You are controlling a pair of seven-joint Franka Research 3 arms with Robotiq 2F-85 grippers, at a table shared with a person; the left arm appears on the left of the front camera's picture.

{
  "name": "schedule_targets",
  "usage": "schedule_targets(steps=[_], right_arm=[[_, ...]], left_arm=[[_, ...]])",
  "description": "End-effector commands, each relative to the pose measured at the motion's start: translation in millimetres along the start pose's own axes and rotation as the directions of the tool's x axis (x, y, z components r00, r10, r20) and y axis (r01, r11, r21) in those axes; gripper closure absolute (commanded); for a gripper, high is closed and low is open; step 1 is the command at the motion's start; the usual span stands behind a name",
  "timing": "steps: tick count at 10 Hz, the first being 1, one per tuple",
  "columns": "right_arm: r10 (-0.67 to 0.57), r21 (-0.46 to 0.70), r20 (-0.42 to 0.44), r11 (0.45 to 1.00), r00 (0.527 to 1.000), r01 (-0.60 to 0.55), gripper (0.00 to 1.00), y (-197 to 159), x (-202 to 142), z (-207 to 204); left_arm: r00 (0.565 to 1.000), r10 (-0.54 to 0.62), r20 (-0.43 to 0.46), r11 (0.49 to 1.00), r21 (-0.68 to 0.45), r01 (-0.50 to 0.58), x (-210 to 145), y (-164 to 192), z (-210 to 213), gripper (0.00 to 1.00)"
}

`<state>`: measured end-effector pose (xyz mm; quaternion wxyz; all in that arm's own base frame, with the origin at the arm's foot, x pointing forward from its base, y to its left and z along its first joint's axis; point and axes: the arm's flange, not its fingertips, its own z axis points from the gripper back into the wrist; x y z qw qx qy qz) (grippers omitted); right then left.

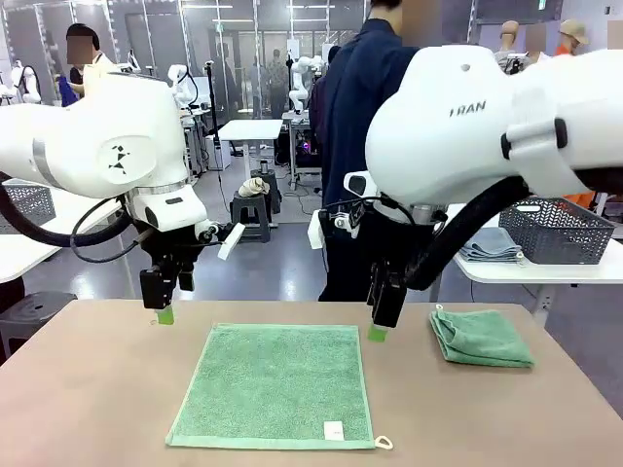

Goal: Fold the towels and place them in the basket.
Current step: When a person lays out a Towel with hook on the table, fold it in half twice.

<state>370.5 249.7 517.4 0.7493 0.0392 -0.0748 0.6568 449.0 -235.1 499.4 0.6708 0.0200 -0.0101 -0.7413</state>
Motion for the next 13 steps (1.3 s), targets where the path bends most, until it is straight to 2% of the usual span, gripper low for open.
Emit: schedule_targets(steps=[1, 2, 4, 5, 9, 10, 11, 12, 13], right_arm=[[0.036, -0.071, 0.002, 0.997, 0.999, -0.036, 0.14, 2, 0, -14], [0.039, -0.071, -0.013, 0.997, 0.999, -0.04, 0.14, 3, 4, -17], [0.028, -0.051, -0.008, 0.998, 1.0, -0.029, 0.14, 0, 3, -8], [0.028, -0.051, -0.008, 0.998, 1.0, -0.029, 0.14, 0, 3, -8], [0.033, -0.059, -0.014, 0.998, 0.999, -0.034, 0.14, -1, 2, -11], [0.017, -0.068, -0.034, 0.997, 0.999, -0.019, 0.14, 4, 5, -18], [0.002, -0.057, -0.036, 0.998, 0.999, -0.004, 0.04, 8, 6, -27], [-0.026, -0.074, -0.062, 0.997, 0.998, 0.021, 0.0, 11, 6, -36], [-0.038, -0.076, -0.078, 0.997, 0.996, 0.032, 0.0, 15, 6, -48]], left_arm=[[0.999, 0.046, 0.029, 0.997, -0.066, -0.044, -5, -13, 6, 0.0], [0.998, 0.049, 0.036, 0.997, -0.069, -0.046, -7, -17, 7, 0.0], [0.999, -0.003, 0.039, 1.0, 0.023, 0.002, -15, -23, 8, 0.0], [0.999, 0.032, 0.023, 0.998, -0.052, -0.031, -6, -11, 6, 0.0], [0.999, 0.028, 0.027, 0.999, -0.042, -0.027, -8, -12, 6, 0.0], [0.997, 0.051, 0.052, 0.999, 0.003, -0.051, -4, -21, 4, 0.0], [0.995, 0.073, 0.071, 0.997, 0.021, -0.075, -3, -31, 0, 0.0], [0.992, 0.109, 0.057, 0.992, 0.05, -0.112, -1, -42, -5, 0.0], [0.989, 0.14, 0.05, 0.988, 0.057, -0.143, -2, -51, -15, 0.0]])
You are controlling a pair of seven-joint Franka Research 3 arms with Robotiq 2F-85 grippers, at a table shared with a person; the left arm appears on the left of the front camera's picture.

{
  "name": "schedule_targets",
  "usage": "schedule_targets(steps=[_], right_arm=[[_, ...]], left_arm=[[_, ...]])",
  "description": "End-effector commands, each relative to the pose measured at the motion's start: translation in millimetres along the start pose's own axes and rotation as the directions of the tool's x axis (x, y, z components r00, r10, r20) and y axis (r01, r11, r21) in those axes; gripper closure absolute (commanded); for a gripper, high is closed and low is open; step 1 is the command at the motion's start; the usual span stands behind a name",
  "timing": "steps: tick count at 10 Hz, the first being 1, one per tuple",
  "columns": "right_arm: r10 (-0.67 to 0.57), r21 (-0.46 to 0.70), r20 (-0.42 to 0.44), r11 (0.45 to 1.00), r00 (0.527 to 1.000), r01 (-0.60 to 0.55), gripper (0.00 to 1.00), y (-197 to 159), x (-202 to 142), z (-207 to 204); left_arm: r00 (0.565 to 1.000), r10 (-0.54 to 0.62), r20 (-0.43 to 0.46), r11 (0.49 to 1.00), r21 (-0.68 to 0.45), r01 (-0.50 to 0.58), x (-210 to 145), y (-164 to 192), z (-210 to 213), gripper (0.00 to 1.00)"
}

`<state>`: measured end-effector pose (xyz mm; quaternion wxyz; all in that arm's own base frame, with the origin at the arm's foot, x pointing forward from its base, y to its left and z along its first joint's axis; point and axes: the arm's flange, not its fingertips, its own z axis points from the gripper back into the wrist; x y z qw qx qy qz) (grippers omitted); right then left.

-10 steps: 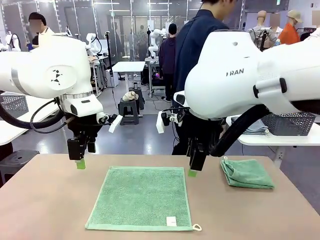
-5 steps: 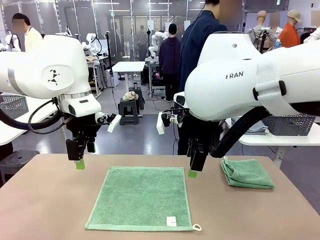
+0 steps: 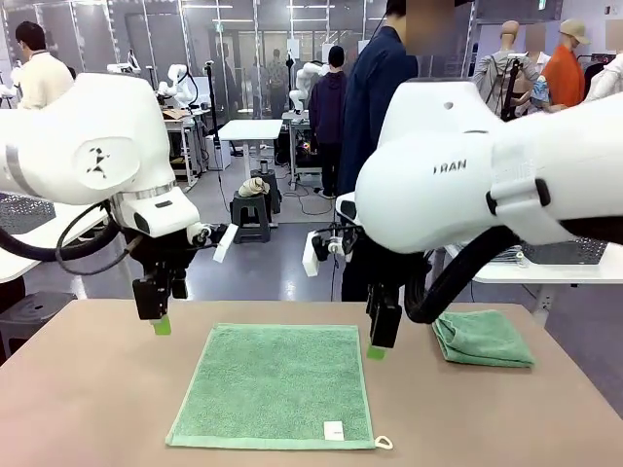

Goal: Fold the towels and place them in the basket.
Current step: When a person lays out a Towel with hook on the table, fold it in half twice.

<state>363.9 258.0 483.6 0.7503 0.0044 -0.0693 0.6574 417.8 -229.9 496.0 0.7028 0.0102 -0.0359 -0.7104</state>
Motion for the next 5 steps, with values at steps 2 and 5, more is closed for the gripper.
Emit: schedule_targets(steps=[2, 5], right_arm=[[-0.047, -0.007, -0.033, 0.999, 0.998, 0.047, 0.0, 12, 6, -36], [-0.046, -0.004, -0.052, 0.999, 0.998, 0.046, 0.0, 24, 5, -69]], left_arm=[[0.998, 0.058, -0.003, 0.998, 0.023, -0.058, -4, -26, -36, 0.0], [0.996, 0.087, -0.037, 0.996, 0.027, -0.086, 3, -45, -87, 0.0]])
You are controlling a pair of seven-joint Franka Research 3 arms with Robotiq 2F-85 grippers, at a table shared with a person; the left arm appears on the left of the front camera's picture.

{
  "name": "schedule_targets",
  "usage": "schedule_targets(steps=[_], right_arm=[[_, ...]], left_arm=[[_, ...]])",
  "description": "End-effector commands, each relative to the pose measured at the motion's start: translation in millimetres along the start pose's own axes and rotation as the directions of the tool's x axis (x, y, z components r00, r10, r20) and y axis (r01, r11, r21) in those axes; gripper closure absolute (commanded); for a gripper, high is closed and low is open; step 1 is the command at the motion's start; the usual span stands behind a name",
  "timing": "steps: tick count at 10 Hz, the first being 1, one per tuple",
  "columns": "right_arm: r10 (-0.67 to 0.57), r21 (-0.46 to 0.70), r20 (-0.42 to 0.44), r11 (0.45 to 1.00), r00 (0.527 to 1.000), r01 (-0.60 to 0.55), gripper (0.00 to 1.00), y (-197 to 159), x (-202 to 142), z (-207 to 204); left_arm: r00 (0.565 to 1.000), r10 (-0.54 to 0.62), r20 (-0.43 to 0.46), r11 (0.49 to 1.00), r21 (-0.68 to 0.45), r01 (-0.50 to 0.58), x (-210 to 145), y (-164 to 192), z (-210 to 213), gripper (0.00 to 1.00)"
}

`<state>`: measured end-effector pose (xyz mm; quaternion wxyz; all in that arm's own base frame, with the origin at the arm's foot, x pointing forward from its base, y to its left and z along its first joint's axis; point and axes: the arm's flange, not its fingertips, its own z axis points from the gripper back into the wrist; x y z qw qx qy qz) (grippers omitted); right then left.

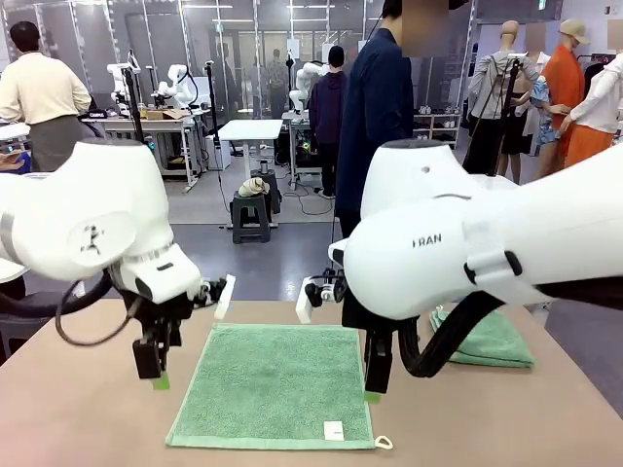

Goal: Fold the towels and place them in the basket.
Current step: When a person lays out a Towel with hook on the table, fold it in half twice.

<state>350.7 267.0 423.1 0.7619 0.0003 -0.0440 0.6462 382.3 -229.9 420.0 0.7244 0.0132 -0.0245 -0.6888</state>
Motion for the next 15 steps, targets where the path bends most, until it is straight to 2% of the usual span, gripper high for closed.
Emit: schedule_targets(steps=[1, 3, 6, 9, 15], right_arm=[[-0.017, -0.018, -0.008, 1.0, 1.0, 0.017, 0.0, 8, 4, -18], [-0.024, 0.01, -0.027, 1.0, 0.999, 0.024, 0.0, 18, 7, -35], [-0.007, 0.018, -0.052, 1.0, 0.999, 0.008, 0.0, 27, 5, -63], [0.031, -0.017, -0.024, 0.999, 0.999, -0.031, 0.0, 21, -1, -95], [0.044, -0.017, -0.005, 0.999, 0.999, -0.044, 0.0, 13, -2, -115]], left_arm=[[1.0, 0.012, -0.008, 0.999, 0.031, -0.012, 6, -9, -27, 0.0], [1.0, -0.024, -0.008, 1.0, 0.006, 0.024, 1, -17, -48, 0.0], [0.997, -0.071, -0.014, 0.997, 0.037, 0.071, -10, -28, -73, 0.0], [0.995, -0.096, 0.018, 0.994, 0.05, 0.095, -12, -27, -90, 0.0], [0.994, -0.107, 0.039, 0.993, 0.056, 0.105, -9, -21, -94, 0.0]])
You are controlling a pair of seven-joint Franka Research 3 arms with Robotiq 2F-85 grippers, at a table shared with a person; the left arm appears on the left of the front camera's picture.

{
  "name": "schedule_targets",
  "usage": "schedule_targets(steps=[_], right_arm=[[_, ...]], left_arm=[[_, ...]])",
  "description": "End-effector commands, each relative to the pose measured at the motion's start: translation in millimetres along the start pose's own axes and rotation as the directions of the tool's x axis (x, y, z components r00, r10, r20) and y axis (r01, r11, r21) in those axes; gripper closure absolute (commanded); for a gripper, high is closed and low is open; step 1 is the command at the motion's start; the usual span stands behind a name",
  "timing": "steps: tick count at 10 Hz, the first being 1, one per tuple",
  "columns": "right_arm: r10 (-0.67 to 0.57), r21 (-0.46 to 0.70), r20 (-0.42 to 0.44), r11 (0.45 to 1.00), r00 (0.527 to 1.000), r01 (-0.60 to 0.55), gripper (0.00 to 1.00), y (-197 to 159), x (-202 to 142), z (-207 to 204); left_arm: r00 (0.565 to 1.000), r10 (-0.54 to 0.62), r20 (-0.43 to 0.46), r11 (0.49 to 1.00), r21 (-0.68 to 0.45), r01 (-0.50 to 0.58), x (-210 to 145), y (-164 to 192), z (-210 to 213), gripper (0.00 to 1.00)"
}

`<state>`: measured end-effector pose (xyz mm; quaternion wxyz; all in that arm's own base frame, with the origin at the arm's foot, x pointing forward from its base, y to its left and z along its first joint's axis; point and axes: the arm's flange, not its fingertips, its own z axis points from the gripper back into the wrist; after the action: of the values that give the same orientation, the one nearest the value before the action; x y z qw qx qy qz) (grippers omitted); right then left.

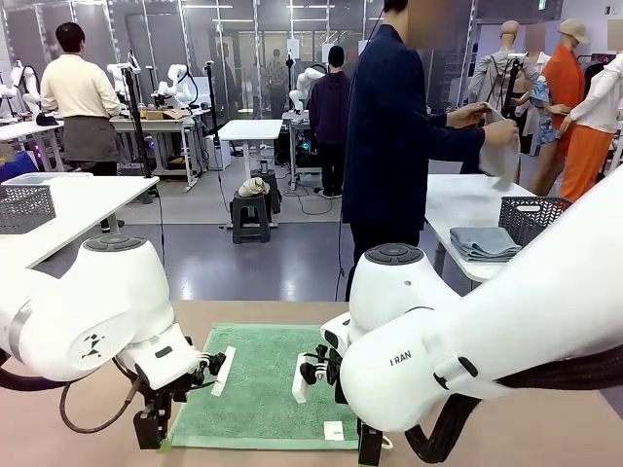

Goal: Fold the towels and place them in the basket.
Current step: When a person lays out a Towel with hook on the table, fold it in half twice.

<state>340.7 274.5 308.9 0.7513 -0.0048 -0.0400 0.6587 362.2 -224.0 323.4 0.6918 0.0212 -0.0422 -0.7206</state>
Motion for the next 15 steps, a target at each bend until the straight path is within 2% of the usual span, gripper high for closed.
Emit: schedule_targets(steps=[1, 5, 9, 15], right_arm=[[0.0, 0.0, -0.001, 1.0, 1.0, 0.0, 0.0, 0, 0, 1], [0.006, 0.004, -0.023, 1.0, 1.0, -0.006, 0.0, -4, -4, 0], [0.06, -0.016, -0.028, 0.998, 0.998, -0.061, 0.0, -10, -10, -16], [0.064, 0.017, -0.028, 0.998, 0.998, -0.064, 0.0, -16, -5, -22]], left_arm=[[1.0, 0.0, -0.001, 1.0, -0.003, 0.0, 0, -1, -1, 0.0], [1.0, -0.013, 0.004, 1.0, -0.009, 0.013, 1, 1, -2, 0.0], [1.0, -0.017, 0.018, 0.999, -0.029, 0.018, 8, -3, -26, 0.0], [0.999, -0.027, 0.035, 0.999, -0.034, 0.029, 7, -2, -32, 0.0]])
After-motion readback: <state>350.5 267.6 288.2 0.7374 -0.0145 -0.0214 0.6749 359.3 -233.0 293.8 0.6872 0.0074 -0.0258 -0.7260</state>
